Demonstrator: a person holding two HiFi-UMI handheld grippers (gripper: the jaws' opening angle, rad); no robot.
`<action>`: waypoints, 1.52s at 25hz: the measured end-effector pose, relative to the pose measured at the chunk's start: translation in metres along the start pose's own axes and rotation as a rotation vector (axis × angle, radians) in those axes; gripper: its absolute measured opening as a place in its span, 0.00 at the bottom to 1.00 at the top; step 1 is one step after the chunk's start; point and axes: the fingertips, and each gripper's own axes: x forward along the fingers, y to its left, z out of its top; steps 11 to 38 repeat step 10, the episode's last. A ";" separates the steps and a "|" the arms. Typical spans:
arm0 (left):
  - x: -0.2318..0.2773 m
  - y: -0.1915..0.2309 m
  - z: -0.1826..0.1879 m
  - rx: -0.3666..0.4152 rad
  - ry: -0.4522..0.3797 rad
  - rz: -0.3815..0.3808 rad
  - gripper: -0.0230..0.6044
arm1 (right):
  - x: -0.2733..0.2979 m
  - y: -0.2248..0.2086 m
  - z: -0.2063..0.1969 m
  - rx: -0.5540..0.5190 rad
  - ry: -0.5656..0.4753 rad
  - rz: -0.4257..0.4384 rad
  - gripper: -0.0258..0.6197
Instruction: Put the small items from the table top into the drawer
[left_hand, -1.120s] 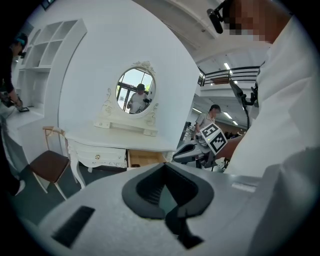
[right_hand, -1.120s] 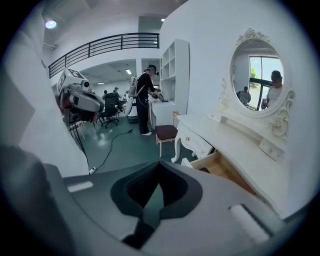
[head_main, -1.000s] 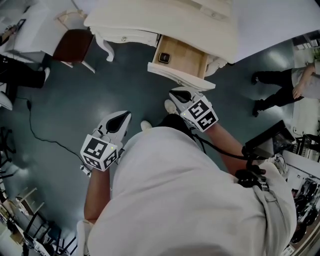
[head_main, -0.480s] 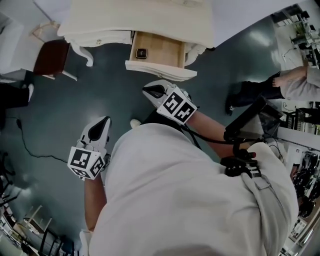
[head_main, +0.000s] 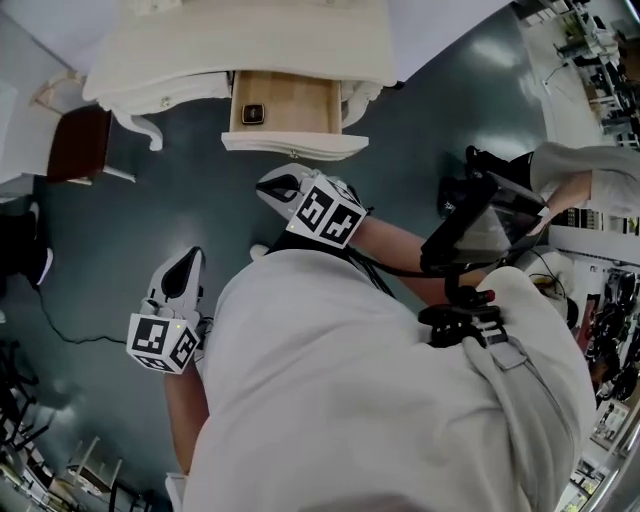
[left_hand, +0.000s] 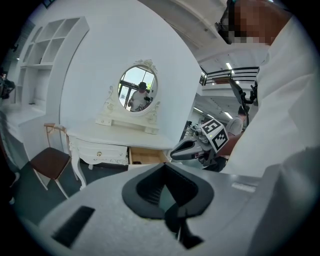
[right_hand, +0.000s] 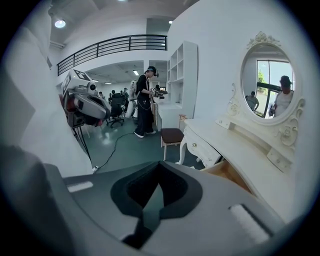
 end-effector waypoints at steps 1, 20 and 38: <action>0.003 0.000 0.001 0.001 0.002 -0.003 0.04 | 0.000 -0.002 -0.001 0.001 0.002 -0.002 0.04; 0.009 0.002 0.009 0.008 0.002 -0.019 0.04 | -0.002 -0.014 0.001 -0.004 0.004 -0.021 0.04; 0.009 0.002 0.009 0.008 0.002 -0.019 0.04 | -0.002 -0.014 0.001 -0.004 0.004 -0.021 0.04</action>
